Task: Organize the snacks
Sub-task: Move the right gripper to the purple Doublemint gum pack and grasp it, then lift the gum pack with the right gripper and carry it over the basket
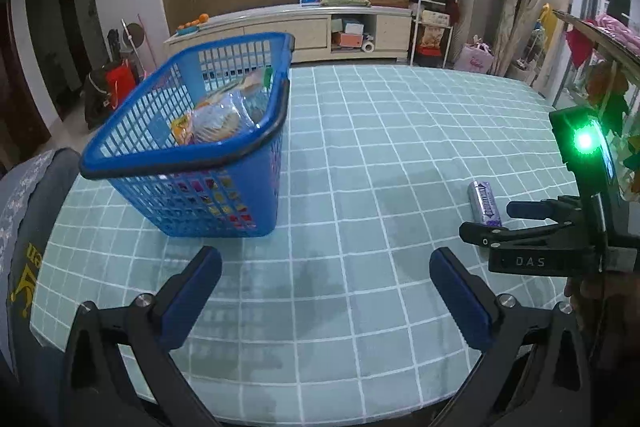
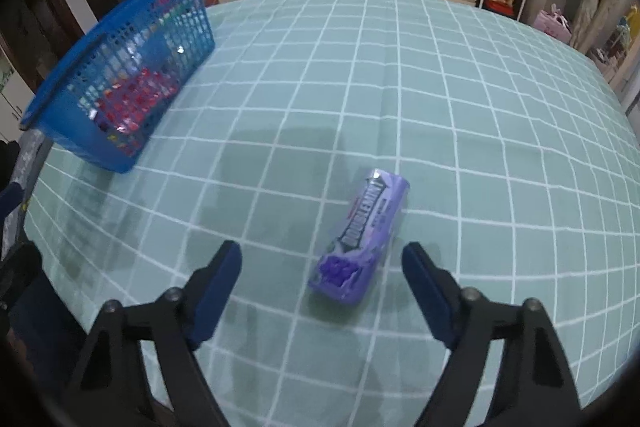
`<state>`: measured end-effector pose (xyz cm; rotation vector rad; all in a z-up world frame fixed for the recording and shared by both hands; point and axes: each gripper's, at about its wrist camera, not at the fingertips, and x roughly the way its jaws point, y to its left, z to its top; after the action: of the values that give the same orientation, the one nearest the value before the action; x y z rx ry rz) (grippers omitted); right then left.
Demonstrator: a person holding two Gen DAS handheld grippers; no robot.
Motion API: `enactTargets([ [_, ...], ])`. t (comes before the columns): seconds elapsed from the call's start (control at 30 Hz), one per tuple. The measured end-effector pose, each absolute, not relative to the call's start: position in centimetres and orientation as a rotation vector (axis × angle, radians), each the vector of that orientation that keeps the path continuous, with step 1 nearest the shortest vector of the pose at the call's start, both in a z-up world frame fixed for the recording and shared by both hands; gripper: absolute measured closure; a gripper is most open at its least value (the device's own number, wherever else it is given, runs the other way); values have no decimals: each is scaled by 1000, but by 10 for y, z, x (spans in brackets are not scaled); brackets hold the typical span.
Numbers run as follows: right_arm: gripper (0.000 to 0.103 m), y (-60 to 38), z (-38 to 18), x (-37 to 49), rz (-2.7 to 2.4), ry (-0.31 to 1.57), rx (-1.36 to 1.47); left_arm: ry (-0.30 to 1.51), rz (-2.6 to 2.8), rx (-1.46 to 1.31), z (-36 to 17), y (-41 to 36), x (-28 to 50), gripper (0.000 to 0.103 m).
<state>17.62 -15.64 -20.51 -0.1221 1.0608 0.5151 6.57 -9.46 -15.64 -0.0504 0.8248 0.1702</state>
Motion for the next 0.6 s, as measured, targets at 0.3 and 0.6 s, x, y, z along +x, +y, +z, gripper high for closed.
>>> enactTargets([
  [0.3, 40, -163, -218, 188, 498, 1053, -160, 882, 187, -65, -181, -106, 77, 0],
  [0.6, 67, -158, -218, 179, 522, 1016, -212, 883, 189, -65, -180, -108, 75, 0],
])
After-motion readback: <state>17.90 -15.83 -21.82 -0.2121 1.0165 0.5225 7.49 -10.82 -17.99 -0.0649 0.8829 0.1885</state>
